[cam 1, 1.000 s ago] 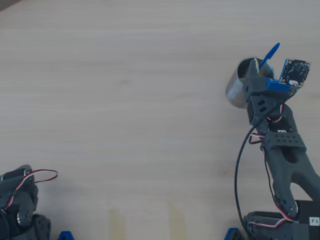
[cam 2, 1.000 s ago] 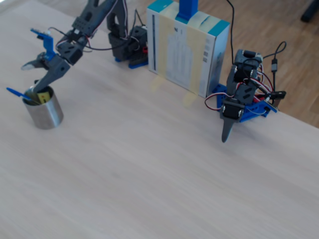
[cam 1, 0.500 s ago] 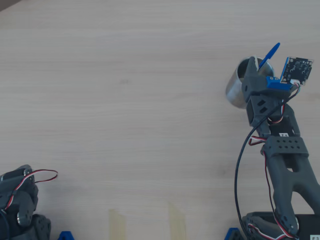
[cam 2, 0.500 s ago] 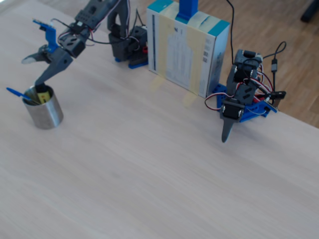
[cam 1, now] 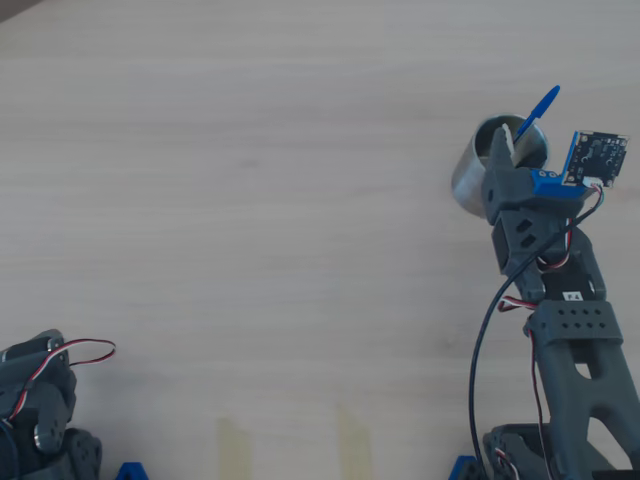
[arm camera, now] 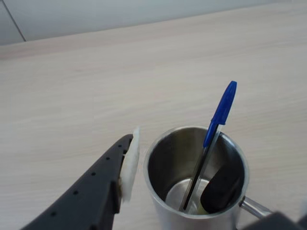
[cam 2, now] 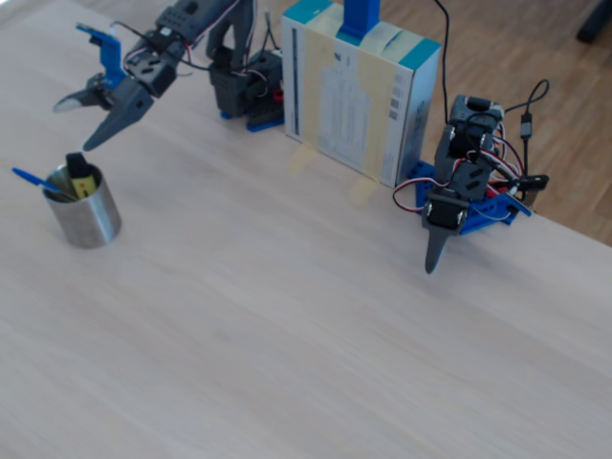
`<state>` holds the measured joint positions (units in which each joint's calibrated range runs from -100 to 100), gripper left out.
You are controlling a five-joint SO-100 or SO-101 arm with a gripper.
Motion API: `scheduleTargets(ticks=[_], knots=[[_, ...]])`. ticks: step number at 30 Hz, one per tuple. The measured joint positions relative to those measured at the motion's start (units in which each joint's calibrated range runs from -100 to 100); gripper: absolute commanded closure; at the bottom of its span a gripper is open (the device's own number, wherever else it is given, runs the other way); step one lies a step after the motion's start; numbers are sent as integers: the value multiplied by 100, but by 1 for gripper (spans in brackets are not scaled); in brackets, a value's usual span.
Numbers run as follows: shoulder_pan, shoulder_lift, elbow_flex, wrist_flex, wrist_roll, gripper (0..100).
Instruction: Grab the yellow pen and put it in the silver cup.
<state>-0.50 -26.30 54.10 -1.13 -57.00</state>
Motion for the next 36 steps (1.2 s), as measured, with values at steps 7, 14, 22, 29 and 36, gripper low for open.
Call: scheduleTargets(ticks=[7, 14, 22, 29, 36], knots=[[-17, -542, 568, 0, 0, 48], [-17, -1117, 1055, 0, 0, 48], [-17, -1726, 1587, 0, 0, 48], [-8, -2484, 2182, 0, 0, 48], [50, -3160, 2759, 0, 0, 48]])
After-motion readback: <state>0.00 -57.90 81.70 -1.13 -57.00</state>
